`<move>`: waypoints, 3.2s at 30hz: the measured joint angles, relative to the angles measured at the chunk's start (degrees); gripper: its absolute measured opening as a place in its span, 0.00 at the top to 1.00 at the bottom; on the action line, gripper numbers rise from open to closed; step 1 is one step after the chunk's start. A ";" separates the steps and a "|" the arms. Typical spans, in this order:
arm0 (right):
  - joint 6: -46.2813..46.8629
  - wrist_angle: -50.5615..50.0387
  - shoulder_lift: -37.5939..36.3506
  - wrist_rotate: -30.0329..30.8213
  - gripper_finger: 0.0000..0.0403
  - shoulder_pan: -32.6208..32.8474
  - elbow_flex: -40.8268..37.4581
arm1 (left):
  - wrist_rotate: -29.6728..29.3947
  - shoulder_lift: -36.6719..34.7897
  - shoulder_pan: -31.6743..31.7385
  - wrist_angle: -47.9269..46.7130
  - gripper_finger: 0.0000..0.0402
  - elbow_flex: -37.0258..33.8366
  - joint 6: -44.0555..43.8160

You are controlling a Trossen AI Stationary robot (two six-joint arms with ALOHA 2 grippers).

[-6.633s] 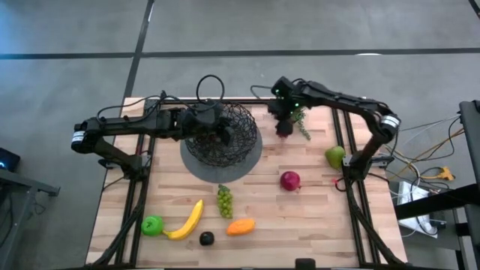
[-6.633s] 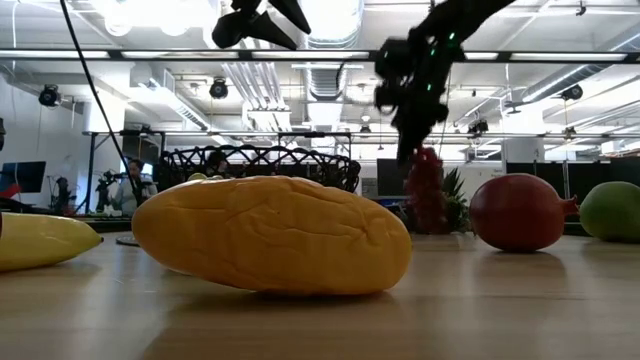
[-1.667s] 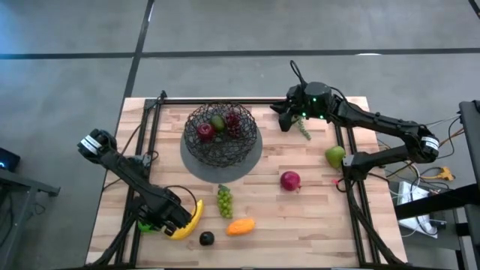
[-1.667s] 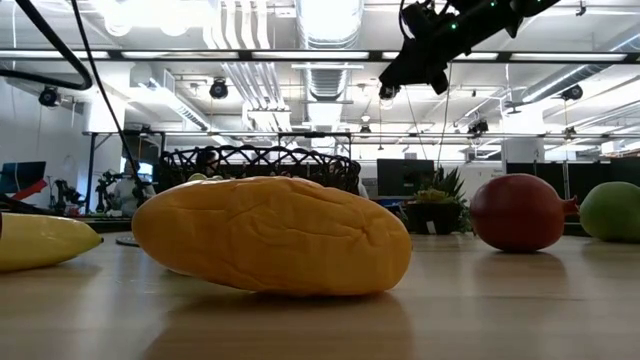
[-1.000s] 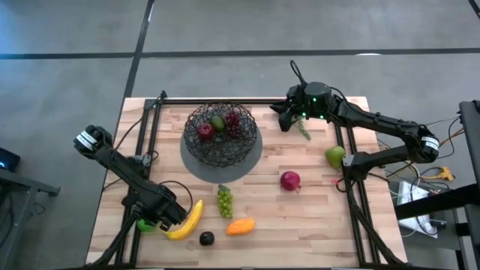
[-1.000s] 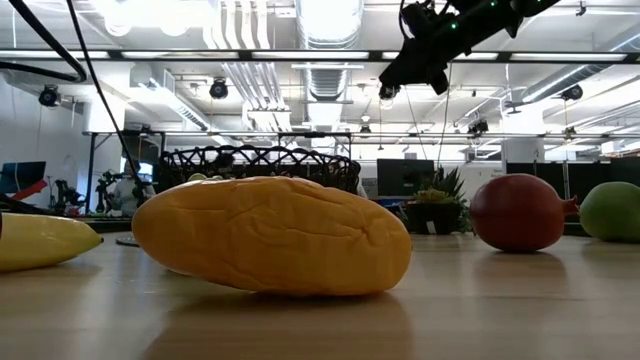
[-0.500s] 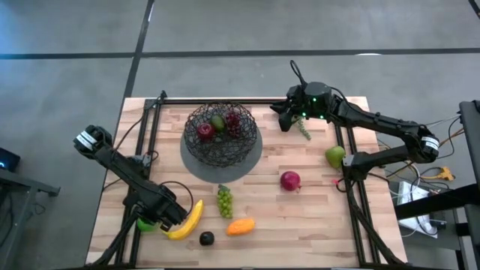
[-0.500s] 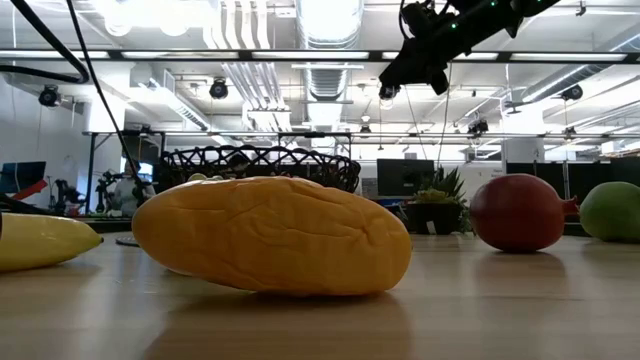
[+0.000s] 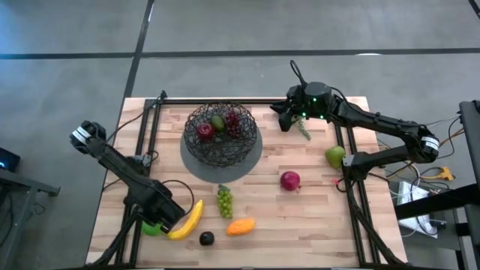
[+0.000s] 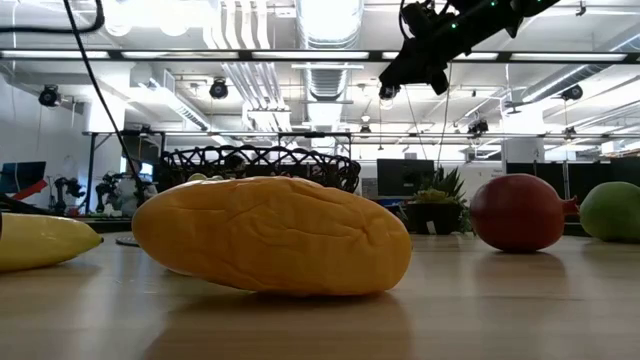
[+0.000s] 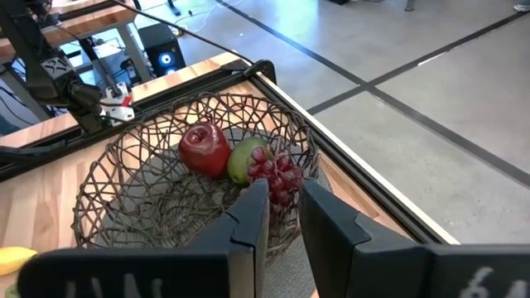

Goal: Build produce basket
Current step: Put the green apple into the black wire basket, then put the yellow banana into the black wire basket

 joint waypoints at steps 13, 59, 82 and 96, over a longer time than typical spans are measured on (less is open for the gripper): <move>-0.42 0.02 0.00 0.04 0.86 -0.02 0.00 | -12.99 -0.58 8.54 -4.87 1.00 11.22 4.37; 9.76 -15.54 -7.52 0.00 0.86 0.00 -0.20 | -45.96 15.79 55.17 -0.37 1.00 32.37 72.11; 10.03 -15.03 9.11 -22.09 0.86 2.49 -0.21 | -27.12 0.66 34.97 5.65 1.00 13.17 57.21; 6.12 -10.07 15.17 -22.05 0.86 2.99 6.44 | -26.70 -9.84 1.88 28.90 0.76 -10.02 2.77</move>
